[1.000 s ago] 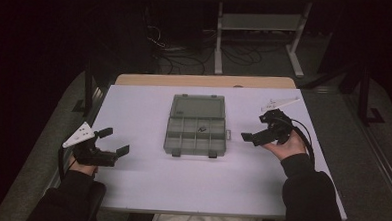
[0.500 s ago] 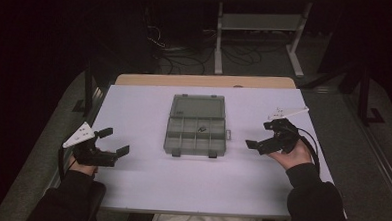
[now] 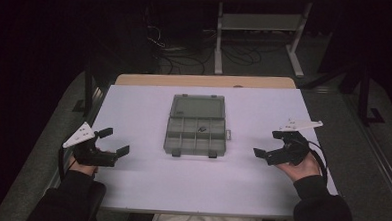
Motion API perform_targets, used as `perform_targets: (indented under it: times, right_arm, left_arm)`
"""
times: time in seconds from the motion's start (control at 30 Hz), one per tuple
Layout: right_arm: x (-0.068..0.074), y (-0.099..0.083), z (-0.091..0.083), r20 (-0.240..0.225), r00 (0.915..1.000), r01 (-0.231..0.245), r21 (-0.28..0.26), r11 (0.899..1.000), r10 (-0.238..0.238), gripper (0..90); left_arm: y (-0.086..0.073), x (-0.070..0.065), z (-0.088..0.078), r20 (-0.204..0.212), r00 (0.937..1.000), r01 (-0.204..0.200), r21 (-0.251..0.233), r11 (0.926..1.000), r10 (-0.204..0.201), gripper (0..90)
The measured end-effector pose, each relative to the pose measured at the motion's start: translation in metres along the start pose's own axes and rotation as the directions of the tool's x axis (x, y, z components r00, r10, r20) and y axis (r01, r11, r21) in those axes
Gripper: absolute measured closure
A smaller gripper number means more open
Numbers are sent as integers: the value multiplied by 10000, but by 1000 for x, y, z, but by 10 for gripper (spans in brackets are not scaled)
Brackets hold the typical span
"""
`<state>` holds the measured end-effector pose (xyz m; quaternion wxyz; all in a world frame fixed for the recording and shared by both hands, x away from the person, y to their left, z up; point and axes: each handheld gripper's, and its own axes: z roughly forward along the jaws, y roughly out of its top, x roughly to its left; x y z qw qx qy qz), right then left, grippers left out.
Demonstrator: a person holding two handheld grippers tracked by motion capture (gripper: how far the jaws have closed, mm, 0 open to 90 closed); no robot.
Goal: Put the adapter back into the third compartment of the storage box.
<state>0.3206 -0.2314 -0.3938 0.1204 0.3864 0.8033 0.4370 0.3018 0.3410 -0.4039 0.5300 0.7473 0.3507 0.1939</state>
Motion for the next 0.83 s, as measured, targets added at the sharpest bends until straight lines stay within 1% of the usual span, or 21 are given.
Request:
perform_targets:
  times: [0.13,0.27,0.37,0.43,0.6,0.83]
  right_arm:
    - [0,-10,-6,201,9998,-83,-239,9997,88,0]
    - [-1,-18,-11,480,9988,-123,-337,9994,139,0]
    - [-1,-24,-15,608,9979,-201,-548,9983,234,0]
    - [-1,-28,-17,606,9976,-301,-753,9967,347,0]
    - [0,-38,-21,655,9960,-542,-933,9942,605,0]
    - [1,-44,-21,608,9957,-632,-970,9933,693,0]
  left_arm:
    - [0,0,0,-8,10000,-1,-17,10000,1,0]
    - [0,0,0,-22,10000,-29,-7,10000,29,0]
    - [0,0,0,-23,10000,-24,-15,10000,24,0]
    - [0,0,0,-34,10000,-8,-20,10000,8,0]
    - [0,0,0,-9,10000,-14,-39,10000,14,0]
    - [0,0,0,-7,10000,-13,-46,10000,12,0]
